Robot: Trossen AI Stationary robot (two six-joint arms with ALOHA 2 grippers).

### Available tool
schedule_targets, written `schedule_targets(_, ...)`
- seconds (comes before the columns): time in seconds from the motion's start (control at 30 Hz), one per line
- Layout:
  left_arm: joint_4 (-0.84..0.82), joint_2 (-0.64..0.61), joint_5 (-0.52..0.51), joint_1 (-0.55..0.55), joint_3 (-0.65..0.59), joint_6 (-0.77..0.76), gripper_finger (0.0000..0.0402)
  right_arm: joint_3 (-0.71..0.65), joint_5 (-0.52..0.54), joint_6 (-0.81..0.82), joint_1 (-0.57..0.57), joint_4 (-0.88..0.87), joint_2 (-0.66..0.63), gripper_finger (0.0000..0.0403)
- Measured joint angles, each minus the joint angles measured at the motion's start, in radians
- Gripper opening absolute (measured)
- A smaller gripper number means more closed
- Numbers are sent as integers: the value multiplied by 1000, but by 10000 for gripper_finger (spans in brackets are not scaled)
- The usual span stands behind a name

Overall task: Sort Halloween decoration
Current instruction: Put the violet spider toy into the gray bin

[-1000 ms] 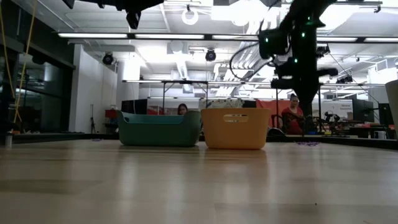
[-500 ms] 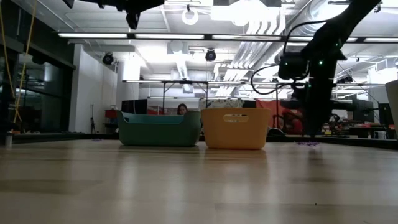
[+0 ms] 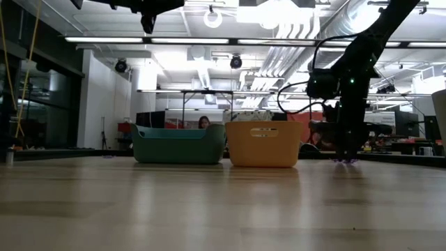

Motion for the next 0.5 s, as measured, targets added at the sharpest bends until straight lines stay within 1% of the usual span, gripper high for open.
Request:
schedule_targets(0.07,0,0,0,0,0,-6,0,-1,-1,-26,2,12,1,108)
schedule_targets(0.17,0,0,-1,0,0,-7,0,-1,-8,-52,2,14,1,120)
schedule_targets(0.37,0,0,-3,0,0,-7,0,2,-27,-76,2,7,-13,122)
schedule_targets(0.5,0,0,-3,0,0,-7,0,36,-38,-79,13,-7,-54,122)
